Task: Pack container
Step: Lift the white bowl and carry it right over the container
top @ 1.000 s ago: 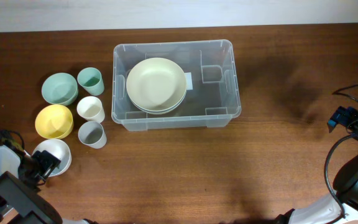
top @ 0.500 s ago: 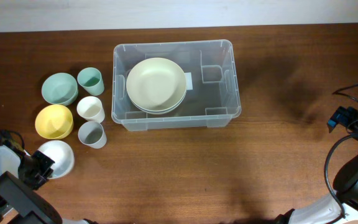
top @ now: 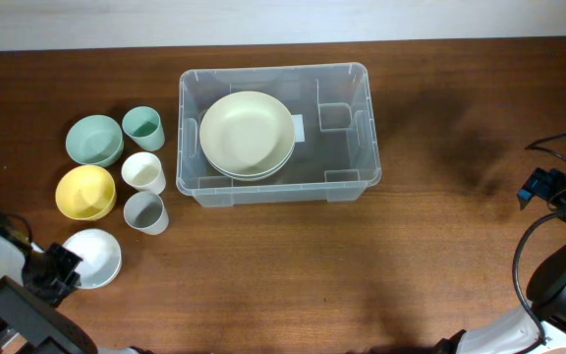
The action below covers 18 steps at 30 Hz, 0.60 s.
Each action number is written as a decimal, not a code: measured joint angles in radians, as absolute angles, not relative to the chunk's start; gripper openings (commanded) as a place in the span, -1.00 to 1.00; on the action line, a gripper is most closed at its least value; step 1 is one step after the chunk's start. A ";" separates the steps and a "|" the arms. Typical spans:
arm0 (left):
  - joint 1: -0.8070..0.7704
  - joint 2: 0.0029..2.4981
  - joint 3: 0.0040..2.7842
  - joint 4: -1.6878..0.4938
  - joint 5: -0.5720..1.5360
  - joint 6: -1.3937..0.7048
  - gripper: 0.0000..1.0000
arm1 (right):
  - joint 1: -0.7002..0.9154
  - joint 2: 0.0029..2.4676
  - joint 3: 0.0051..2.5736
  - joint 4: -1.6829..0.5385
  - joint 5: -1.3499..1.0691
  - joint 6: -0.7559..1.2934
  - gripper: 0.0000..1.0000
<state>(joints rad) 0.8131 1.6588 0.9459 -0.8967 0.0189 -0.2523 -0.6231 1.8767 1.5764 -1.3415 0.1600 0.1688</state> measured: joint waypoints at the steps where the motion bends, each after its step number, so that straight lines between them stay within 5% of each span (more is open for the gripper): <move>1: 0.829 1.658 0.946 -0.901 0.019 -0.253 -0.98 | -0.623 1.876 1.576 -1.341 0.160 0.169 0.97; 18: 0.996 1.309 1.024 -0.988 0.183 -0.266 -0.98 | -0.623 1.877 1.576 -1.341 0.160 0.169 0.98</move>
